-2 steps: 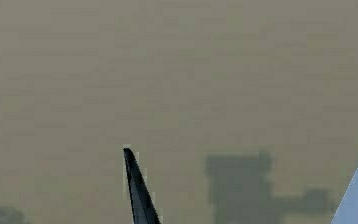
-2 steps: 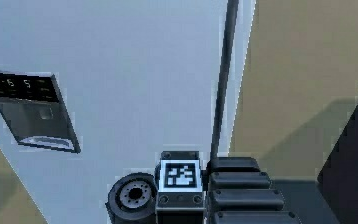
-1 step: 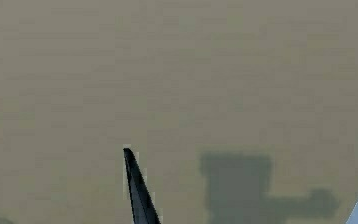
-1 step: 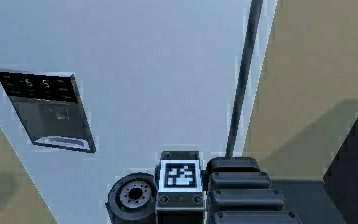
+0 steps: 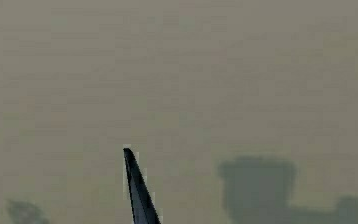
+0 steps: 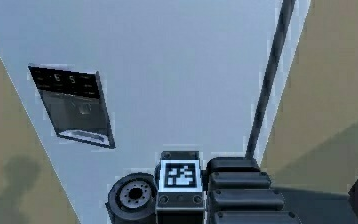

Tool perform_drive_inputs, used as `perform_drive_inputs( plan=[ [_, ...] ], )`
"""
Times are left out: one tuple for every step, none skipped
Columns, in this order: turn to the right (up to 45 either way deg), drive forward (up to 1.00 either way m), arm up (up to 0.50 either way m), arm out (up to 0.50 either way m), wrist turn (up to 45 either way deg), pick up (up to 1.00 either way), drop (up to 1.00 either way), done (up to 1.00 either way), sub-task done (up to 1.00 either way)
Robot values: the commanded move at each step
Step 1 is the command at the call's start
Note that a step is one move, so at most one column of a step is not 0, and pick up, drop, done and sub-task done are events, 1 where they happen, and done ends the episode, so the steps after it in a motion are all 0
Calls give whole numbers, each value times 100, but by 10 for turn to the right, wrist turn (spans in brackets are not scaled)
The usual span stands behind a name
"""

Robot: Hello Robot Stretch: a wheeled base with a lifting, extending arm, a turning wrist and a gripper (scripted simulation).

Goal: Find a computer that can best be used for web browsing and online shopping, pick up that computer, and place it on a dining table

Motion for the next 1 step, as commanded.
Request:
perform_drive_inputs(
  plan=[
    [90, 0, 0, 0, 0, 0, 0, 0, 0]
  ],
)
